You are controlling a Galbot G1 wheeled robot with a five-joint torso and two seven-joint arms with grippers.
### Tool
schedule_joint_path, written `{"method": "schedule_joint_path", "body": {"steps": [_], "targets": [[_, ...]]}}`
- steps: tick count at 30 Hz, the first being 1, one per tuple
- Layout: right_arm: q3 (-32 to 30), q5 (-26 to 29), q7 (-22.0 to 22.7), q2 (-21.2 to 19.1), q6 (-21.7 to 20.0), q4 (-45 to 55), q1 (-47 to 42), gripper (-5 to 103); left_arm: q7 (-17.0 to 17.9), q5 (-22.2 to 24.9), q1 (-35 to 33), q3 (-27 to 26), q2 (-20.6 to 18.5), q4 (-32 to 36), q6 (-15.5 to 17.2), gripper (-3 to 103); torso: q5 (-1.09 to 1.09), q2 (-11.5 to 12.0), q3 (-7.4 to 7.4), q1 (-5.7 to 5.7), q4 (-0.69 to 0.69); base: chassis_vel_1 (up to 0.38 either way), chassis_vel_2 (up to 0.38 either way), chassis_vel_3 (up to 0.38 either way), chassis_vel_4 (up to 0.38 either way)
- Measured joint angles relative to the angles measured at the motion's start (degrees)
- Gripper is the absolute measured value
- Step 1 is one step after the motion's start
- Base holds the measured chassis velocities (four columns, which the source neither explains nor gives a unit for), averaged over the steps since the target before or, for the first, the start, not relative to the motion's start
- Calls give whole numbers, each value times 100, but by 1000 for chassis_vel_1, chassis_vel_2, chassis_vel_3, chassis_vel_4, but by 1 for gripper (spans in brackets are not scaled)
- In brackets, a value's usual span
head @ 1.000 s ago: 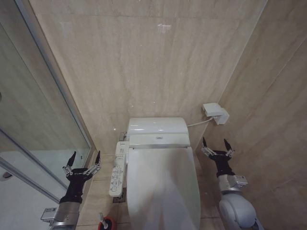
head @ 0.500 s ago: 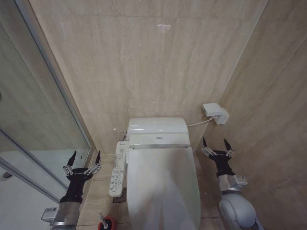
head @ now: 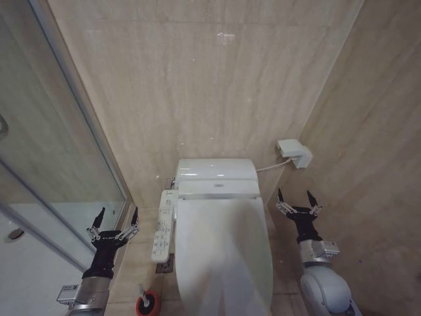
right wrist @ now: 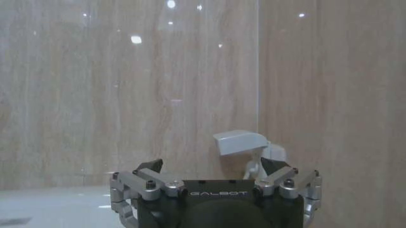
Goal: Open the toilet lid, clean the toilet bowl with a toilet brush, close the toilet lid, and flush.
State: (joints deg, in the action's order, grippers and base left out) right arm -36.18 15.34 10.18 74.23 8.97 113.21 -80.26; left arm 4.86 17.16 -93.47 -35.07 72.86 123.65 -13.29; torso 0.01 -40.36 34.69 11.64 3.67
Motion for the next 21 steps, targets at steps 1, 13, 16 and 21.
{"method": "schedule_joint_path", "body": {"steps": [1,13,16,21], "targets": [[0,0,0,0,0,0,0,100,0,0,0,0,0,0,0,100,-2,0,0,0,0,169,-183,-180,155],[0,0,0,-1,0,0,0,100,-2,3,0,2,0,-5,0,100,0,0,0,-1,2,265,-256,-247,249],[0,0,1,-1,0,0,0,100,-1,3,0,1,0,-5,0,100,1,-1,-1,-3,0,291,-333,-331,345],[-1,0,1,-1,0,0,-1,100,-1,4,-1,0,0,-6,0,100,1,-3,-3,-5,3,347,-358,-345,323]]}}
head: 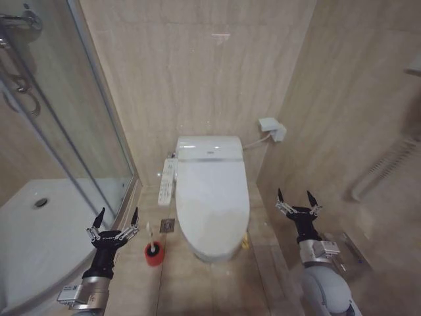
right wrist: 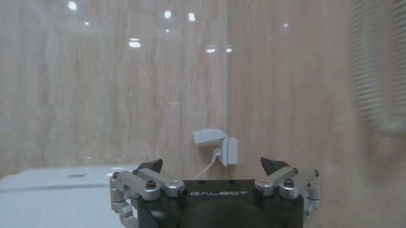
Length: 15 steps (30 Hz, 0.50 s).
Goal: Open the toilet lid, clean the toilet bowl with a toilet brush, close the toilet lid, and flush.
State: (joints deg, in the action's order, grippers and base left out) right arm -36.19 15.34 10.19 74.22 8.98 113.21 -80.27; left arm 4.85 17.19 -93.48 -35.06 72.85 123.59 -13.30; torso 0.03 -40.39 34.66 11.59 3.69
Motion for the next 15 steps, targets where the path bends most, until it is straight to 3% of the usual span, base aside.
{"method": "schedule_joint_path", "body": {"steps": [6,11,15], "targets": [[0,0,1,0,0,0,-2,100,-1,0,-3,1,0,0,0,100,-4,-1,0,-2,1,161,-196,-219,175],[3,0,-1,1,0,0,4,100,0,0,3,-2,-1,0,0,100,-5,4,6,10,-7,6,23,-13,14],[2,0,-1,0,0,0,5,100,0,0,5,-1,-1,0,0,100,-3,5,6,12,-2,-9,22,11,-15]]}}
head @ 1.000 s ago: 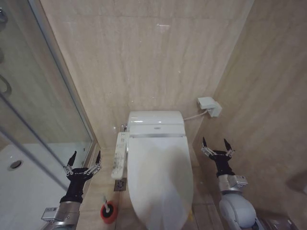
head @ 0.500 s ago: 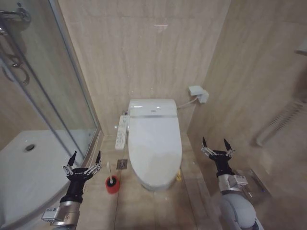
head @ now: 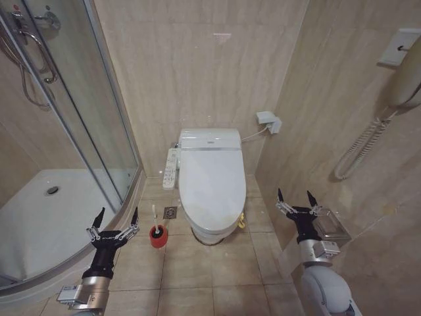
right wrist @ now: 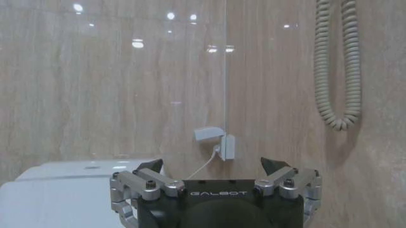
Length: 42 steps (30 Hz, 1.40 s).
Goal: Open the toilet lid, clean the toilet bowl with a toilet brush, close the toilet lid, and flush.
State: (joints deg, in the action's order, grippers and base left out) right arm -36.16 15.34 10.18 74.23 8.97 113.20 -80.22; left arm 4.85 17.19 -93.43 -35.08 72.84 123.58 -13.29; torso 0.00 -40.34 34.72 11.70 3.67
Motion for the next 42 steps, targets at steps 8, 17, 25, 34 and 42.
{"method": "schedule_joint_path", "body": {"steps": [8,17,25,34,42], "targets": [[-1,0,0,0,0,0,-3,100,0,0,-3,0,1,1,0,100,-2,-2,-3,-7,-2,135,-143,-151,146],[-2,0,0,0,0,0,-6,100,0,0,-9,1,2,1,0,100,-2,-6,-6,-14,-1,174,-185,-188,198],[-1,0,0,0,0,0,-2,100,0,0,-1,1,1,1,0,100,0,-1,-1,-2,-1,-49,15,44,-48],[-1,0,0,0,0,0,-3,100,0,0,-3,1,1,1,0,100,-1,-1,-3,-7,0,25,-33,-21,35],[-1,0,0,0,0,0,-5,100,0,0,-5,1,1,1,0,100,0,-4,-5,-11,1,84,-78,-77,75]]}}
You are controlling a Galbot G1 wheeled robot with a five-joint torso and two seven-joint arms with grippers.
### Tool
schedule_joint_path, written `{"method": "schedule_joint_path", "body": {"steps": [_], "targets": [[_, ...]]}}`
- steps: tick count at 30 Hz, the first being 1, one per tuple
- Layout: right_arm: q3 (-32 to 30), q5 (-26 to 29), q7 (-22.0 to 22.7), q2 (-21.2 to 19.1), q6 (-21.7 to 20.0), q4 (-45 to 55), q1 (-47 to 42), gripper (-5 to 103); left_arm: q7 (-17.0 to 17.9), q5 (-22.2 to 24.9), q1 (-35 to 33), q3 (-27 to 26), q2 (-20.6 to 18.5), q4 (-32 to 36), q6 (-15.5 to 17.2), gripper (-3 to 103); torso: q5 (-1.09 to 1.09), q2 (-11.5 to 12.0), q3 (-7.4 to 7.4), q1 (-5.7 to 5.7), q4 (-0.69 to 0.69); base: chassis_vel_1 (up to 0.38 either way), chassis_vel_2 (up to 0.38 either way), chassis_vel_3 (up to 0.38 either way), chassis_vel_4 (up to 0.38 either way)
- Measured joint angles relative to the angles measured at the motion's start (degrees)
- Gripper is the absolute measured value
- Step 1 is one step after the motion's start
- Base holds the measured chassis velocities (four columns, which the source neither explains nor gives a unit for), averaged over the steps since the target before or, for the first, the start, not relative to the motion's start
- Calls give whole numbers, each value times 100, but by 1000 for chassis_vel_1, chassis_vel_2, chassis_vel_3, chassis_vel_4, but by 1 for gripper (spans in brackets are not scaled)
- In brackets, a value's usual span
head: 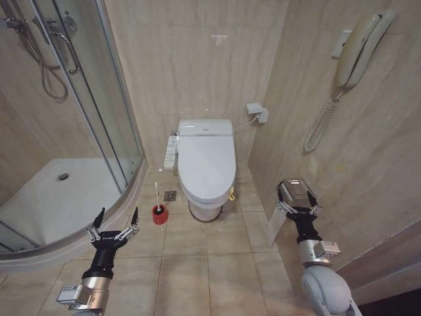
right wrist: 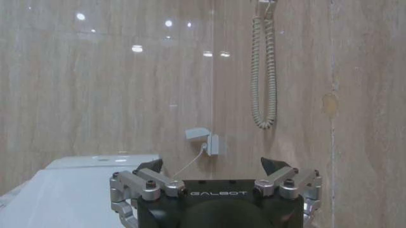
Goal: Open the toilet lid, clean the toilet bowl with a toilet brush, close the toilet lid, and flush.
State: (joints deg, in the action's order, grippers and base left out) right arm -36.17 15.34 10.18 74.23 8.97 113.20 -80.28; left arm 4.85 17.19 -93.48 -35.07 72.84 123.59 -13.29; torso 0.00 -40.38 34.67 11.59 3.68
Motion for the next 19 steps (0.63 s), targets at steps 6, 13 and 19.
{"method": "schedule_joint_path", "body": {"steps": [6,13,19], "targets": [[0,0,0,0,0,0,2,100,0,0,3,0,0,0,0,100,0,2,2,5,-2,-19,19,33,-16],[0,0,0,0,0,0,2,100,0,0,2,0,0,0,0,100,0,2,2,5,-1,0,0,0,0],[0,0,0,0,0,0,2,100,0,0,2,0,0,0,0,100,0,2,2,3,-1,0,0,0,0]]}}
